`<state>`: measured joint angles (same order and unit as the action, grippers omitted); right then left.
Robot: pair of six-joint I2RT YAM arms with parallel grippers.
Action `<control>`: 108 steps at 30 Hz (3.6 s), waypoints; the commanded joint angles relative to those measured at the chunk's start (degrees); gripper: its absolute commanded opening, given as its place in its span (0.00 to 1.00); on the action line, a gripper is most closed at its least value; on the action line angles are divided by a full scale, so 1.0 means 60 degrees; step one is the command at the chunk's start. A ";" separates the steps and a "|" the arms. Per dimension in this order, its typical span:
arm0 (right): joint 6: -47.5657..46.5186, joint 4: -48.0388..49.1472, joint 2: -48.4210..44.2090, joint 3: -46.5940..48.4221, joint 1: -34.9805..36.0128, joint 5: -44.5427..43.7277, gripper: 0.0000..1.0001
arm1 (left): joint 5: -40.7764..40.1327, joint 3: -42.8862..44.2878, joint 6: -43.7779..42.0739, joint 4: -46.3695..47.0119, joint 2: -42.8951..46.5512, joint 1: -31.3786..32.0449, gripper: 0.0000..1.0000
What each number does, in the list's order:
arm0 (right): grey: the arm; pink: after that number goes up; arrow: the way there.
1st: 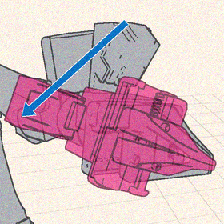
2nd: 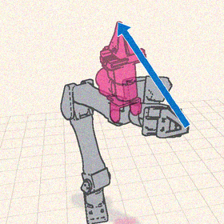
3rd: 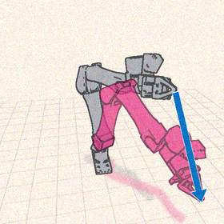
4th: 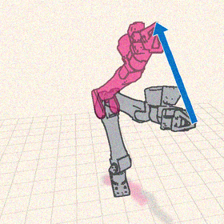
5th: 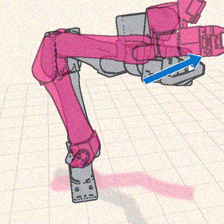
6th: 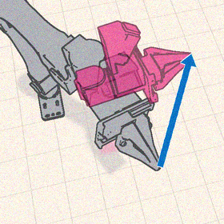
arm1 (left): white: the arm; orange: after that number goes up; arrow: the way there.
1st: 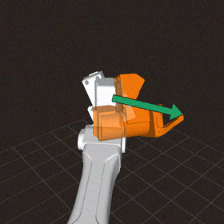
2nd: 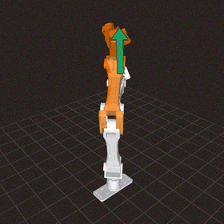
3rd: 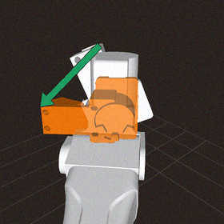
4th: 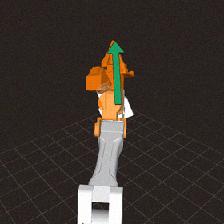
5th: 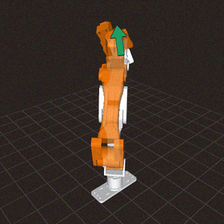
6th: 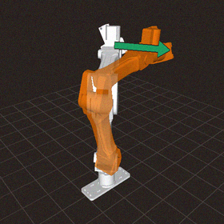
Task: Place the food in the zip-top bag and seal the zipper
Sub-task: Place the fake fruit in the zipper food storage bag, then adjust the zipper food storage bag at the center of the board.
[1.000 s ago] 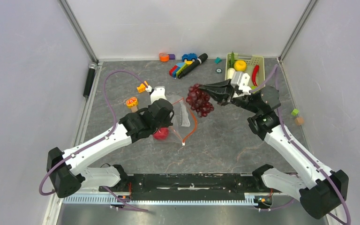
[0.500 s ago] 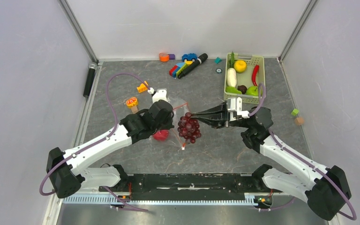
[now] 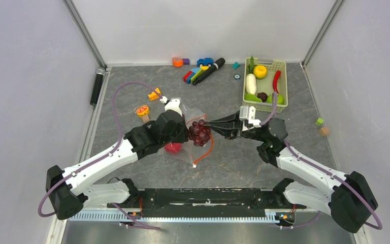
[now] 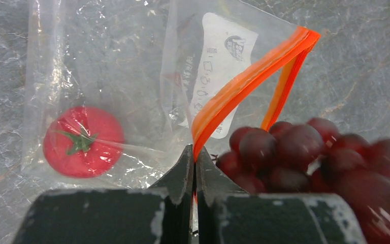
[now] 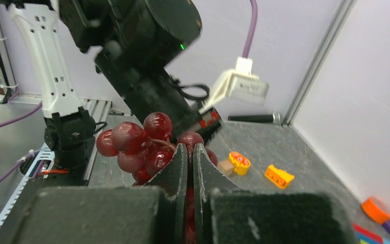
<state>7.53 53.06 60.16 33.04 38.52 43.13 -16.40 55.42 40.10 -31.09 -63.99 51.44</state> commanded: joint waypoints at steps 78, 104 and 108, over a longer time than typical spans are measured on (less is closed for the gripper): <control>-0.0920 -0.6590 0.0532 0.0447 0.1738 -1.0021 0.98 | 0.0092 -0.0179 -0.0395 0.1147 0.0559 -0.0195 0.02; -0.1355 -0.7598 0.0549 0.2462 0.1182 -0.8238 0.00 | -0.0384 -0.0324 -0.0564 0.1090 0.1024 -0.0195 0.02; -0.1698 -0.7701 -0.0042 0.2663 0.1182 -0.6891 0.03 | -0.0806 -0.0358 -0.0553 0.0985 0.1061 -0.0203 0.02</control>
<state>0.43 5.13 63.61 45.50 45.95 -7.46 -17.69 53.17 38.46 -26.22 -58.87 50.48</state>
